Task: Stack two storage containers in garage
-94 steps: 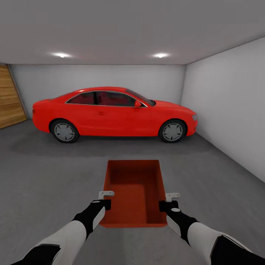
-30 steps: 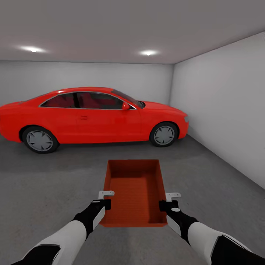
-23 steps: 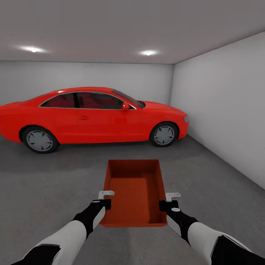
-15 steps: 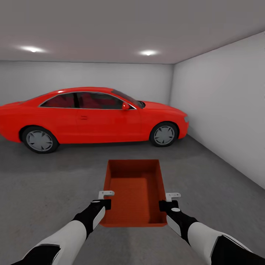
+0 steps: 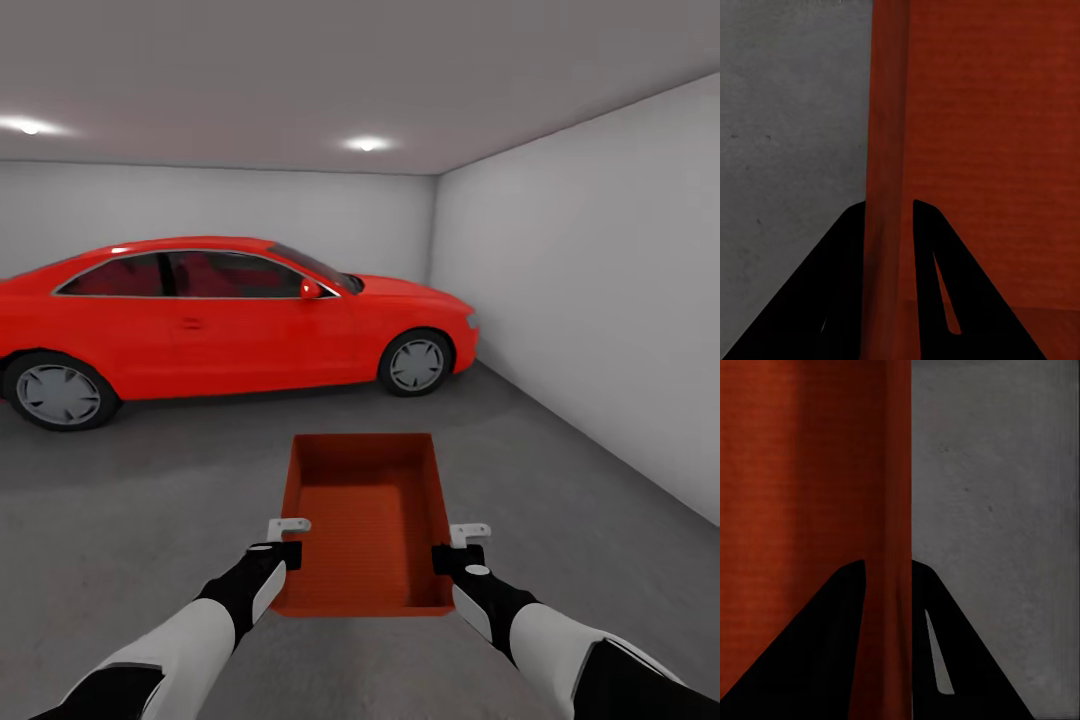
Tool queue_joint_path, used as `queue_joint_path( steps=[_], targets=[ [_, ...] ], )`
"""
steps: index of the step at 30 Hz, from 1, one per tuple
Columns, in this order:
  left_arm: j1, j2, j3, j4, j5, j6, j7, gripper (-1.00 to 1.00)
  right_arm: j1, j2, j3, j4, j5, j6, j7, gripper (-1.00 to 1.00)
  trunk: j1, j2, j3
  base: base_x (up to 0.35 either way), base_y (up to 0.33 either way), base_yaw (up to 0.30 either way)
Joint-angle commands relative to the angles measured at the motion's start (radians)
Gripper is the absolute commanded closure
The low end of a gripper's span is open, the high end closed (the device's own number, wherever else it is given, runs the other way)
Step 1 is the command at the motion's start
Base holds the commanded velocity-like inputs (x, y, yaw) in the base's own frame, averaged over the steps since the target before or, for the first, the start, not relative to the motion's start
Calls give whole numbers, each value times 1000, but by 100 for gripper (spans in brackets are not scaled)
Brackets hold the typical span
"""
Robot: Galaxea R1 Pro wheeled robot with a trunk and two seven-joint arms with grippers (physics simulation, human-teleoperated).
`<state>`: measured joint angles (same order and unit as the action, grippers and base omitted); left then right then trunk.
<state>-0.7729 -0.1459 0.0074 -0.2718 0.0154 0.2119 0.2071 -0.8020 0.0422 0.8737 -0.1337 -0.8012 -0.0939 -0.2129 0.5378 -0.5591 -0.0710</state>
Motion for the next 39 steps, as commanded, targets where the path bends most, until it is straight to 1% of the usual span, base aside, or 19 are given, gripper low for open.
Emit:
queue_joint_path(
  steps=[1, 5, 9, 39],
  targets=[
    [0, 37, -10, -4, -17, 8, 8, 100, -1, -5, -2, 46, -15, -4, -5, 100, 0, -2, -2, 0, 0, -265],
    [0, 36, -10, -4, -17, 9, 8, 100, 0, -5, -2, 47, -15, -4, -5, 100, 0, -2, -2, 40, 0, -265],
    [0, 35, -10, -4, -18, 9, 8, 100, -1, -5, -2, 47, -15, -4, -5, 100, 0, -2, -2, 222, 0, -265],
    [0, 35, -10, -4, -20, 9, 8, 100, -1, -4, -2, 46, -15, -4, -5, 100, 0, -2, -2, 318, 0, -265]
  ],
)
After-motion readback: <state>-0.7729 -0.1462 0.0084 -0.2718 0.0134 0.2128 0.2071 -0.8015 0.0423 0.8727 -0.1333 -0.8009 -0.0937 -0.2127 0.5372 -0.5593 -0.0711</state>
